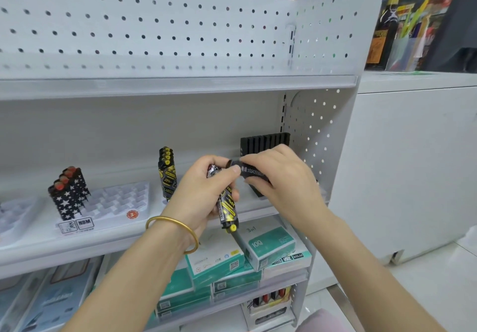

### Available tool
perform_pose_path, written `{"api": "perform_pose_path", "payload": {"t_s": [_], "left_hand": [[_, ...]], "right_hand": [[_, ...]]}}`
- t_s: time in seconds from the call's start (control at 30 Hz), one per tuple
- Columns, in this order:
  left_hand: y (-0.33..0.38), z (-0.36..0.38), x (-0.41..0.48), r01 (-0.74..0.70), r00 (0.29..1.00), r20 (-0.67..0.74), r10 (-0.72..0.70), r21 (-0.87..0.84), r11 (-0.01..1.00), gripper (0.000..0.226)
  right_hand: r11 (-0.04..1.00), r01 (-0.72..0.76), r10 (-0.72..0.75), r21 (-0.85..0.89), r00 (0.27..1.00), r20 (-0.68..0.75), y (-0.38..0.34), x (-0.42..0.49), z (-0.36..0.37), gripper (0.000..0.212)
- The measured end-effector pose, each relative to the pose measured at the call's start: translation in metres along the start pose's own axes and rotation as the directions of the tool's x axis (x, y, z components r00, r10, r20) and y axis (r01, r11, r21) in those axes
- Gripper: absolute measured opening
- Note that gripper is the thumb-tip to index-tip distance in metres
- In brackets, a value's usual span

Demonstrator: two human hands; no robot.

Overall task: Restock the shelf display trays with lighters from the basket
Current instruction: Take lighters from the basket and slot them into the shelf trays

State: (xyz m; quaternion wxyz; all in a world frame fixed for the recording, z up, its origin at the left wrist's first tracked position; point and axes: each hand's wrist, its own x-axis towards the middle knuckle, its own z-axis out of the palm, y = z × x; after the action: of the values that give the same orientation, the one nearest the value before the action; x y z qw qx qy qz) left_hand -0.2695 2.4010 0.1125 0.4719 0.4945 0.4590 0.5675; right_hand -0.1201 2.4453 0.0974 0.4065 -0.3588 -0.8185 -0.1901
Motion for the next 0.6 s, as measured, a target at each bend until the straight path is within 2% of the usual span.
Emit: {"api": "perform_pose_path", "payload": {"t_s": [0.07,0.1,0.17,0.27,0.37,0.6], "left_hand": [[0.000,-0.002,0.002,0.007,1.000,0.000,-0.007,0.001,1.000,0.013],[0.000,-0.002,0.003,0.006,1.000,-0.001,-0.006,0.012,1.000,0.016],[0.000,-0.004,0.005,0.000,1.000,-0.008,0.000,0.022,1.000,0.021],[-0.003,-0.006,0.008,0.015,1.000,-0.003,-0.015,0.009,1.000,0.026],[-0.004,-0.006,0.009,0.038,0.999,0.010,-0.038,-0.006,0.999,0.029],[-0.004,-0.006,0.006,0.043,0.999,0.017,-0.043,-0.049,0.998,0.022]], "right_hand": [[0.964,-0.234,0.232,0.128,0.972,0.033,0.002,0.004,0.000,0.023],[0.907,-0.345,0.344,0.244,0.938,0.047,0.007,0.008,-0.001,0.023],[0.816,-0.454,0.457,0.357,0.886,0.083,0.021,0.017,-0.008,0.025],[0.766,-0.498,0.486,0.406,0.862,0.142,0.037,0.028,-0.017,0.033],[0.738,-0.481,0.448,0.473,0.874,0.189,0.042,0.030,-0.016,0.049],[0.765,-0.464,0.404,0.447,0.886,0.229,0.031,0.031,0.008,0.038]]}}
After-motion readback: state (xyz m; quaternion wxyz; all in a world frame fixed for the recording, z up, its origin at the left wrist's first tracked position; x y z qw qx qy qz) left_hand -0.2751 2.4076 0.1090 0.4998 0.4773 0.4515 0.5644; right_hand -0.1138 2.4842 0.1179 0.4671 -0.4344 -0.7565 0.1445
